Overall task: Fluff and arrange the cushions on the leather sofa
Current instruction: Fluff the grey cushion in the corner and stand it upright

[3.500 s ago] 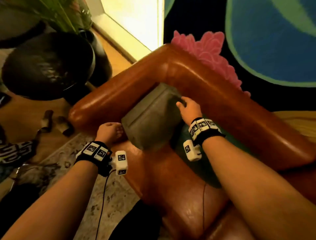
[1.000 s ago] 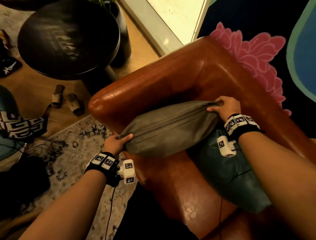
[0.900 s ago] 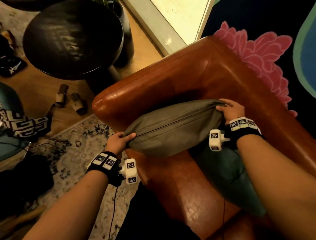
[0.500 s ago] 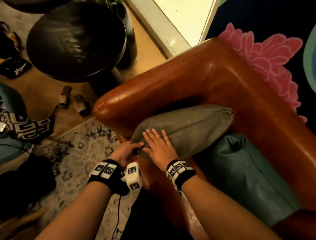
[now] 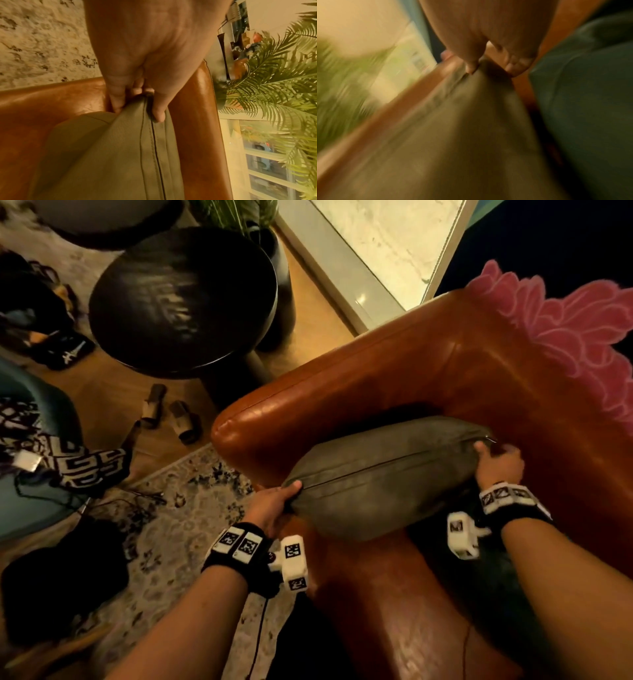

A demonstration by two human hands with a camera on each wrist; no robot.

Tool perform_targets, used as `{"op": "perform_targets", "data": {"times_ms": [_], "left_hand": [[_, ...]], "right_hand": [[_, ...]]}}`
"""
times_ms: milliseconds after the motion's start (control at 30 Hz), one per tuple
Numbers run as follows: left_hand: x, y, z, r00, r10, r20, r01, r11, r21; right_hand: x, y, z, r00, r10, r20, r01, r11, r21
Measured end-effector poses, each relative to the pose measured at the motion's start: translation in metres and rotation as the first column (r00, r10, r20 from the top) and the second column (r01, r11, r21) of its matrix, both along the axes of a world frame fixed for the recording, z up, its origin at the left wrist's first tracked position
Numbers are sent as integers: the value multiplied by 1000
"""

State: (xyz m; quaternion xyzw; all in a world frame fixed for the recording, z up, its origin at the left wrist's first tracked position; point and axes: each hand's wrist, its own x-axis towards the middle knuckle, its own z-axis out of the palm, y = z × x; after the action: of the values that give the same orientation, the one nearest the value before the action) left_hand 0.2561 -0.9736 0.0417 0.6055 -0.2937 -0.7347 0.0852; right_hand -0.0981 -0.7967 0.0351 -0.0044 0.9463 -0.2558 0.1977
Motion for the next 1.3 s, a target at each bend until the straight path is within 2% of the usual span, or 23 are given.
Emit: {"op": "perform_targets", "data": {"times_ms": [33,167,233,333,467,500,567,633,667,700,767,800,833,900,967,1000,1033,1067,1133,1167,1200,1233,1300], "left_hand": [[-3,0,4,1000,9,-16,-9,1000,-22],[18,-8,8,995,0,-98,-9,996,-92],[21,-6,8,998,17,-67,-24,993,-112],[18,4,14,998,-28,-52,18,983,-184],[54,-2,15,991,-69,-113,58,994,-96],[60,-4,9,996,-32,-84,26,998,-63],[60,2,6,996,25,84,-22,999,-44],[58,5,6,939,0,344,69,980,-187],[54,6,14,906,-32,422,160,949,-272],[46,7,27,917,-74,393,216,918,-333],[17,11,69,951,-285,118,307,905,-295],[0,11,87,931,-359,-62,341,919,-199],[-16,12,103,905,-391,-168,372,919,-135],[-33,11,110,875,-452,-175,432,891,-140],[-27,12,93,876,-481,25,474,852,-222],[-21,13,77,885,-453,106,465,852,-240],[-14,15,64,897,-417,148,441,866,-236],[-8,20,52,912,-380,154,407,884,-229],[2,25,33,939,-308,155,337,917,-213],[4,29,32,942,-286,174,320,922,-218],[6,30,28,948,-252,192,294,927,-233],[6,31,26,951,-224,214,275,928,-252],[0,33,26,951,-181,249,255,916,-308]], "right_hand": [[-3,-2,6,1000,-19,14,20,998,-65],[-12,11,24,991,115,-72,-129,960,-250],[-5,17,23,993,85,-77,-103,959,-266],[8,17,22,992,121,-42,-127,910,-395],[2,38,41,1000,-15,17,21,857,-515],[5,39,48,999,-27,40,44,847,-530],[25,30,65,998,-2,60,37,796,-605],[53,17,90,998,58,21,-29,731,-681],[71,12,103,994,101,-29,-91,692,-716],[89,6,114,984,151,-96,-173,665,-727],[138,-7,134,914,299,-275,-404,604,-687],[167,-14,138,845,394,-361,-532,562,-633],[193,-20,136,762,487,-427,-645,517,-562],[232,-24,120,596,663,-453,-801,456,-387],[242,-24,101,518,814,-263,-840,425,-337],[232,-21,95,523,837,-161,-814,433,-388],[216,-19,89,574,805,-150,-774,472,-423],[195,-16,82,664,716,-213,-727,554,-405],[136,-11,68,774,522,-359,-608,771,-188],[107,-5,61,805,497,-325,-536,844,-37],[83,-1,54,824,518,-231,-514,854,83],[63,2,47,814,568,-120,-550,821,155],[42,5,40,731,682,1,-668,715,206]]}}
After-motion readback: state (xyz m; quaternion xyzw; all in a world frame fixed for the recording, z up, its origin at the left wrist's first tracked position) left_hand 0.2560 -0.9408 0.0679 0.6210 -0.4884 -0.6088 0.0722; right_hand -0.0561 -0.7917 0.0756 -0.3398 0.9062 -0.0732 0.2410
